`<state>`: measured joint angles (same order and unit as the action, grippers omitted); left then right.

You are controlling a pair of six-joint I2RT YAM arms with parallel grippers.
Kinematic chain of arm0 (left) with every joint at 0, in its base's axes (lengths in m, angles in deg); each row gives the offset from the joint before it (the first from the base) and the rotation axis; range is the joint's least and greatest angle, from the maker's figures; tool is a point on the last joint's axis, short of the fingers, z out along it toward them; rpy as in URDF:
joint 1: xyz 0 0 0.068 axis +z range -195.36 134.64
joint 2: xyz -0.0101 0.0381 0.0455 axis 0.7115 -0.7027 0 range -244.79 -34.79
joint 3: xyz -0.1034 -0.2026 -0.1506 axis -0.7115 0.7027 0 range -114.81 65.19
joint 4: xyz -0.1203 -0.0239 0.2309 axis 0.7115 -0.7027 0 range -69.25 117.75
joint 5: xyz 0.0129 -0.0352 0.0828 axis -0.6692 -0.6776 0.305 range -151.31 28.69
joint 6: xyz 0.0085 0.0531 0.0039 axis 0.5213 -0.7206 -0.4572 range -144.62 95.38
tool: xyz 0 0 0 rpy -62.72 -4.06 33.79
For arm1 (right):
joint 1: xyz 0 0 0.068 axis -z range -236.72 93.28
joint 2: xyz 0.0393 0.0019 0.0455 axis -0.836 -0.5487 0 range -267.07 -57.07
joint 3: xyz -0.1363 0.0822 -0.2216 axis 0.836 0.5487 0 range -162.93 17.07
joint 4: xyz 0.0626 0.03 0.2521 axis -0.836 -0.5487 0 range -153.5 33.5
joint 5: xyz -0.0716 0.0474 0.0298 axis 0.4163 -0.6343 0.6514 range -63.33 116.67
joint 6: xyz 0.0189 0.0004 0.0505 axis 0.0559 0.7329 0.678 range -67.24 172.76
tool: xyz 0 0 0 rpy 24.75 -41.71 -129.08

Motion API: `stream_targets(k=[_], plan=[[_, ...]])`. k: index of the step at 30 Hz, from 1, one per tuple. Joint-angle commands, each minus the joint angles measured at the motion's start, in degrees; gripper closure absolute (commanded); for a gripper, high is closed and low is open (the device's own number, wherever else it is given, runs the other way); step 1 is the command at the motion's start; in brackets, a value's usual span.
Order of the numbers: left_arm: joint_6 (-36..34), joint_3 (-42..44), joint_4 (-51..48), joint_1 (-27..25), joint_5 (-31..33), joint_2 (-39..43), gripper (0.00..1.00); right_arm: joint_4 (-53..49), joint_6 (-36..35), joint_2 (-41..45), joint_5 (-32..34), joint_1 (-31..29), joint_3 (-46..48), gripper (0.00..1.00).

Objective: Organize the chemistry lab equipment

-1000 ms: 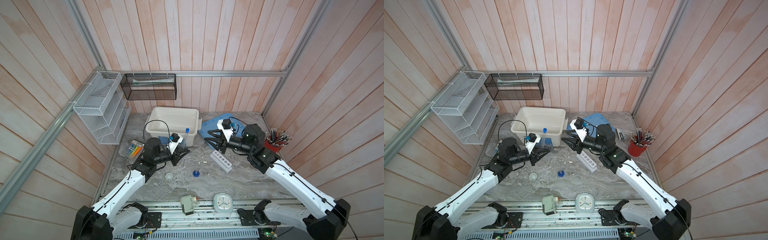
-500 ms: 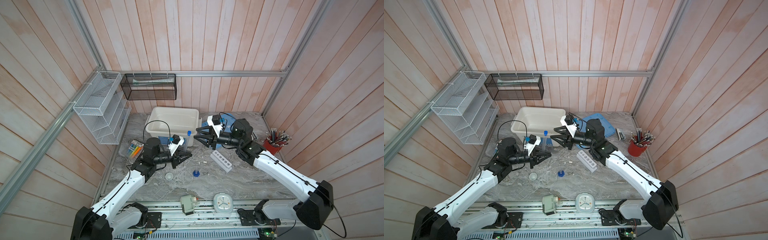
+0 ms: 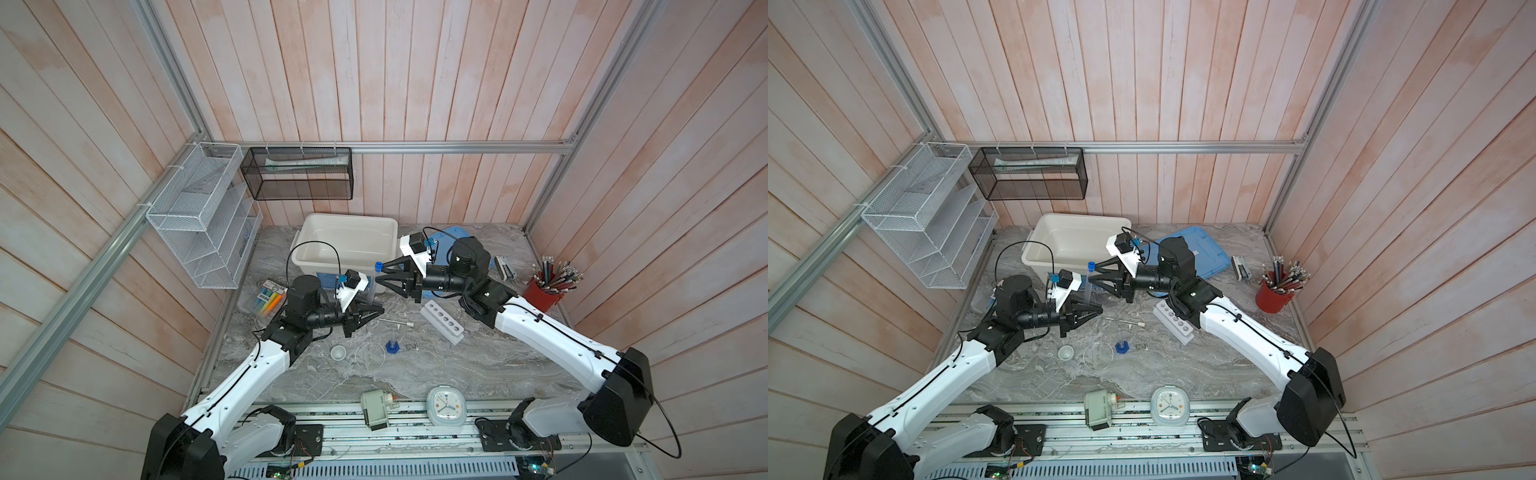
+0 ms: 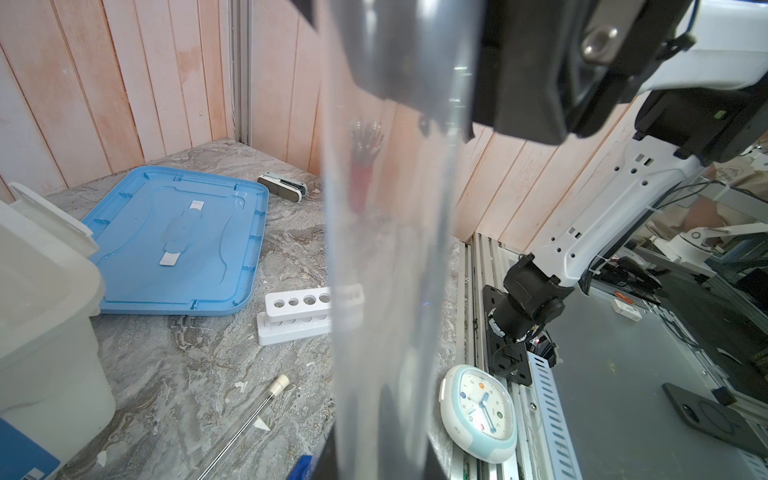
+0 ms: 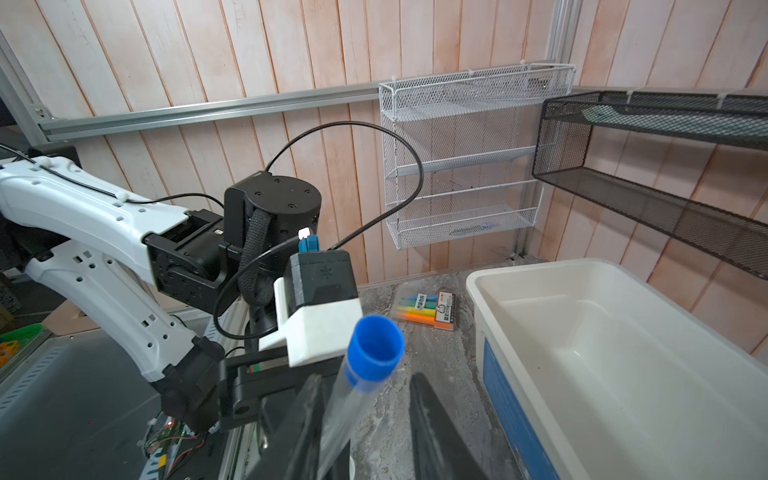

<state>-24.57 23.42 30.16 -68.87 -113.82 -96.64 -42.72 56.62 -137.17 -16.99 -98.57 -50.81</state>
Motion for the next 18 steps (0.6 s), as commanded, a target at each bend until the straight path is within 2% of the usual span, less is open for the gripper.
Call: stream_targets(k=[1, 5, 8, 15, 18], plan=[[0.05, 0.63, 1.24, 0.23, -0.68, 0.43, 0.91, 2.05, 0.98, -0.76, -1.42, -0.58, -1.27, 0.66], [-0.13, 0.50, 0.80, 0.13, -0.75, 0.41, 0.92, 2.19, 0.98, -1.16, -1.71, -0.69, -1.68, 0.70], [-0.32, 0.52, 0.75, 0.07, -0.74, 0.50, 0.92, 2.23, 0.98, -1.38, -1.79, -0.65, -1.82, 0.77], [-0.76, 0.49, 0.33, -0.26, -0.68, 0.50, 0.92, 3.47, 1.92, -1.49, -1.88, -0.78, -1.34, 0.77], [-1.11, 0.51, 0.00, -0.40, -0.61, 0.58, 0.92, 3.79, 2.27, -1.64, -1.72, -0.87, -1.42, 0.73]])
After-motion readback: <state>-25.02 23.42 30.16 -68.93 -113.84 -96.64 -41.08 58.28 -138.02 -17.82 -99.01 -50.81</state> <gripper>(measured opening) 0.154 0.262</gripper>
